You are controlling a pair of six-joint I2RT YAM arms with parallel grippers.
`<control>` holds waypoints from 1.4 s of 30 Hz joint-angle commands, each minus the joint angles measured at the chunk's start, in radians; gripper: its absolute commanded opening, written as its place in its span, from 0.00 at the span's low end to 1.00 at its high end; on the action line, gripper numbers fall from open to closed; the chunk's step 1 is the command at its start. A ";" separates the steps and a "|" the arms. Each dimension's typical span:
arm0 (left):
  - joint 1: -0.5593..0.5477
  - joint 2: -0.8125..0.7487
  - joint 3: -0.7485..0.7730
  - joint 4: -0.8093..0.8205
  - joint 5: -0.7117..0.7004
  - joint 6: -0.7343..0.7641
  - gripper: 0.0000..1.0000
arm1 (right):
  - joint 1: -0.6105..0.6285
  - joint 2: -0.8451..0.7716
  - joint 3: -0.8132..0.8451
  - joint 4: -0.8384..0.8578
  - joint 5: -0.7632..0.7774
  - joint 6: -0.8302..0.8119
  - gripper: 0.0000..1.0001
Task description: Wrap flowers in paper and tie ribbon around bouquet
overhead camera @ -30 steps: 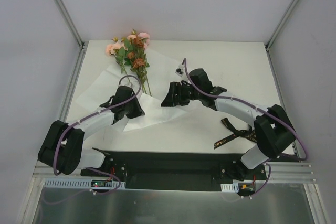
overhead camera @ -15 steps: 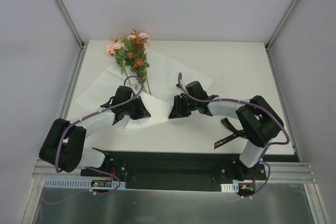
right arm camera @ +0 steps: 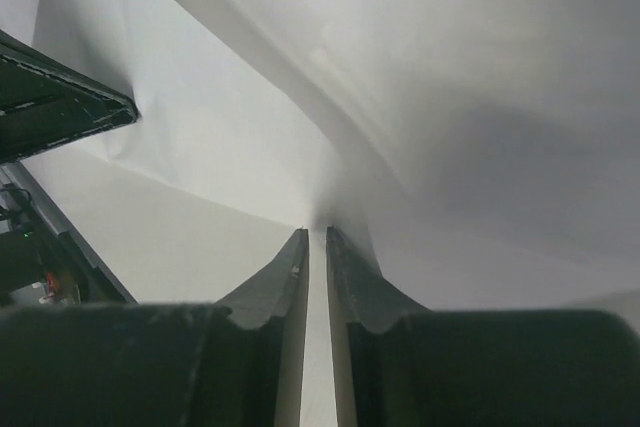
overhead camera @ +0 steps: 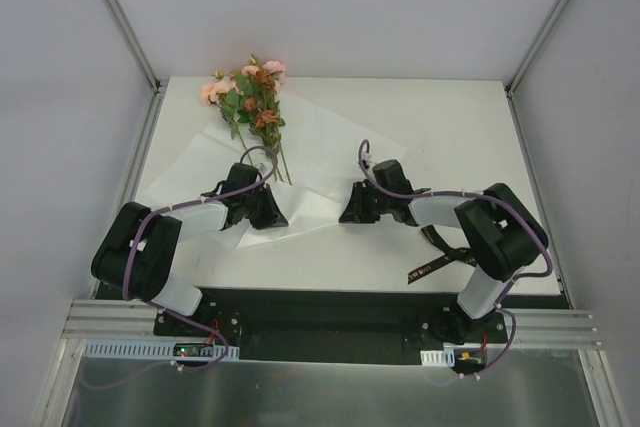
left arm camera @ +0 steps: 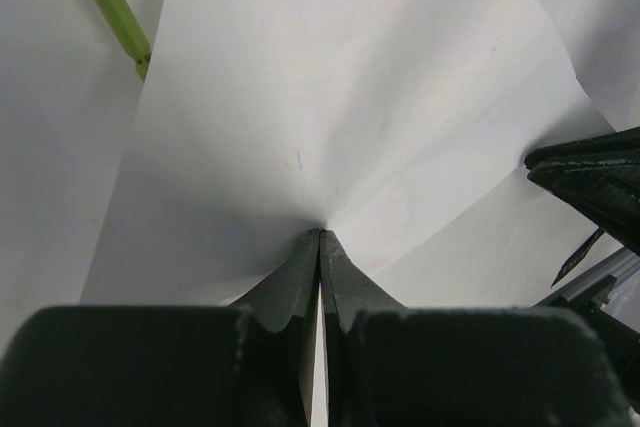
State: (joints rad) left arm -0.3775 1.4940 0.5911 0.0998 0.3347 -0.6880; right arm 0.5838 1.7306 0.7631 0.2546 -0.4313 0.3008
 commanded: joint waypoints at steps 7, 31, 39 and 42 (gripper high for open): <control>0.009 0.025 -0.027 -0.005 -0.053 0.033 0.00 | -0.116 -0.141 -0.036 -0.210 0.172 -0.086 0.17; 0.009 -0.260 -0.085 0.008 0.098 0.005 0.30 | 0.027 0.044 0.104 -0.158 0.155 -0.048 0.27; 0.043 -0.453 -0.166 -0.159 -0.049 -0.079 0.00 | 0.045 0.044 0.139 -0.172 0.138 -0.052 0.27; 0.074 -0.397 -0.183 -0.158 -0.081 -0.090 0.00 | 0.048 0.035 0.133 -0.164 0.135 -0.049 0.27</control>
State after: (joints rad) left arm -0.3386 1.0401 0.4477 0.0196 0.3302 -0.7433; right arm 0.6159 1.7679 0.8925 0.1223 -0.3283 0.2790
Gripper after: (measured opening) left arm 0.006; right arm 0.268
